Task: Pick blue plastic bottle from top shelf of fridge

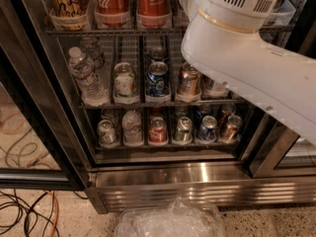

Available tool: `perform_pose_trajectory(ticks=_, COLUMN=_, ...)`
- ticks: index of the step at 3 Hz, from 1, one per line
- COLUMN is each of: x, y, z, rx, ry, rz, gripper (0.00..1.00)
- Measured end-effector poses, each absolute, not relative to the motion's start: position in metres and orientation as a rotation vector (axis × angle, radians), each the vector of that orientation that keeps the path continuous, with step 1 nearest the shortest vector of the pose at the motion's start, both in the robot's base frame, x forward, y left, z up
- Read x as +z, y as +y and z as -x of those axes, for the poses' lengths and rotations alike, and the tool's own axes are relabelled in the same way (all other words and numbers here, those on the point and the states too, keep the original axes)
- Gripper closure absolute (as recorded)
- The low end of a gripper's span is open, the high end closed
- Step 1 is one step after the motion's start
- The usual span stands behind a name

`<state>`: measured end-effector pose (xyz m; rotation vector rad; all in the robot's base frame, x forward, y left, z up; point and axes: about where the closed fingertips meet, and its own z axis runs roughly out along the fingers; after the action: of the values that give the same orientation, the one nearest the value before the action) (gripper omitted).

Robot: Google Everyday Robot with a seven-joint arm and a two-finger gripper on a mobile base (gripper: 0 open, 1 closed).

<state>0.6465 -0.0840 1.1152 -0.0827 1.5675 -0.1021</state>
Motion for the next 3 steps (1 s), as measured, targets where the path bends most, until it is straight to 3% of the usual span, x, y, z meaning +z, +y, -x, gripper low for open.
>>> perform_pose_trajectory(ticks=3, x=1.127, y=-0.098, z=-0.624, rx=-0.165, ry=1.561, rz=0.140, gripper=1.00)
